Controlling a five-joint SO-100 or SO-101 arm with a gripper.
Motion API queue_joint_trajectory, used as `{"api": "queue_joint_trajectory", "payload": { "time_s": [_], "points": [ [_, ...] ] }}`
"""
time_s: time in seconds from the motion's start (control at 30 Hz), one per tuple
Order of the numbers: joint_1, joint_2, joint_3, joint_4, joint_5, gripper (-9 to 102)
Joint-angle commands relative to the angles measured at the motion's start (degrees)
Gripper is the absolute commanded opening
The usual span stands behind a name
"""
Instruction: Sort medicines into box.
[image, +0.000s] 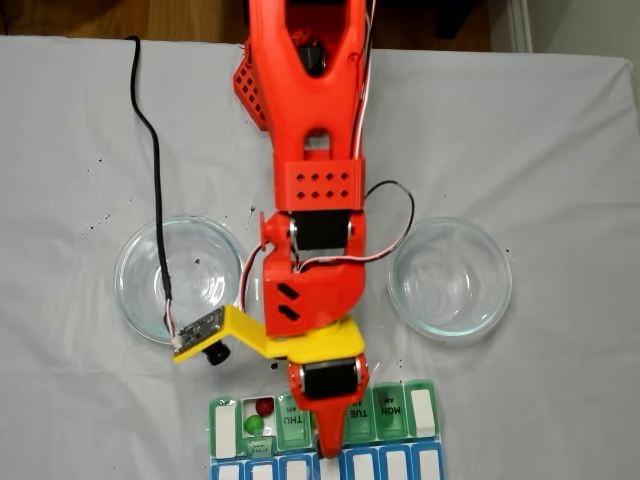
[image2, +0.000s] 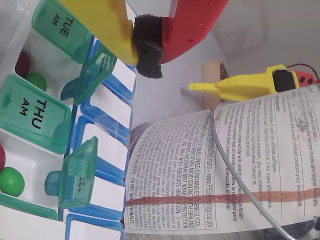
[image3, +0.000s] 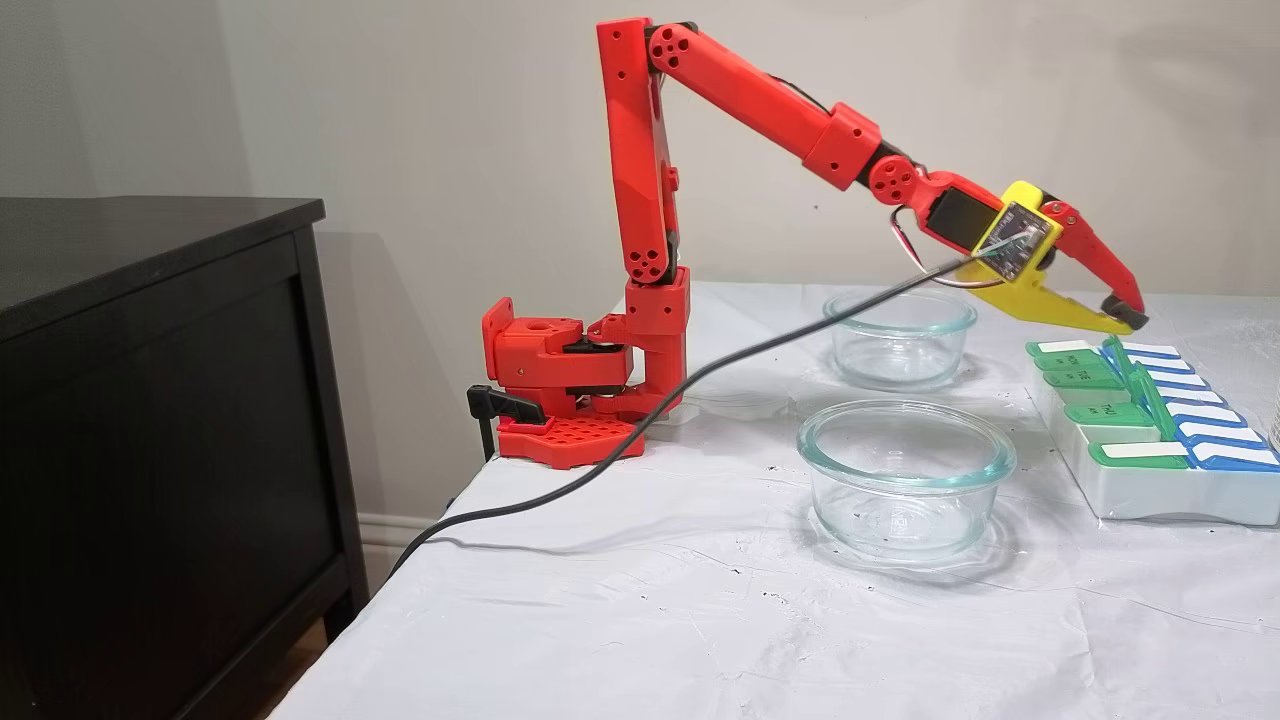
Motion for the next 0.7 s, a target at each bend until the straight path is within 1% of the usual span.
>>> {"api": "queue_joint_trajectory", "payload": {
  "time_s": [0.0, 0.1, 0.23, 0.33, 0.5, 0.53, 0.67],
  "points": [
    [-0.18, 0.09, -5.36, 1.67, 0.00, 0],
    [-0.88, -0.18, -6.50, 5.98, -0.53, 0],
    [-1.67, 0.53, -6.94, 9.67, -0.70, 0],
    [-1.85, 0.88, -6.24, 9.32, -0.88, 0],
    [-1.67, 2.72, -4.75, 5.01, -0.97, 0],
    [-1.67, 3.08, -4.83, 5.27, -1.23, 0],
    [-1.93, 2.02, -8.00, 13.45, -1.41, 0]
  ]
}}
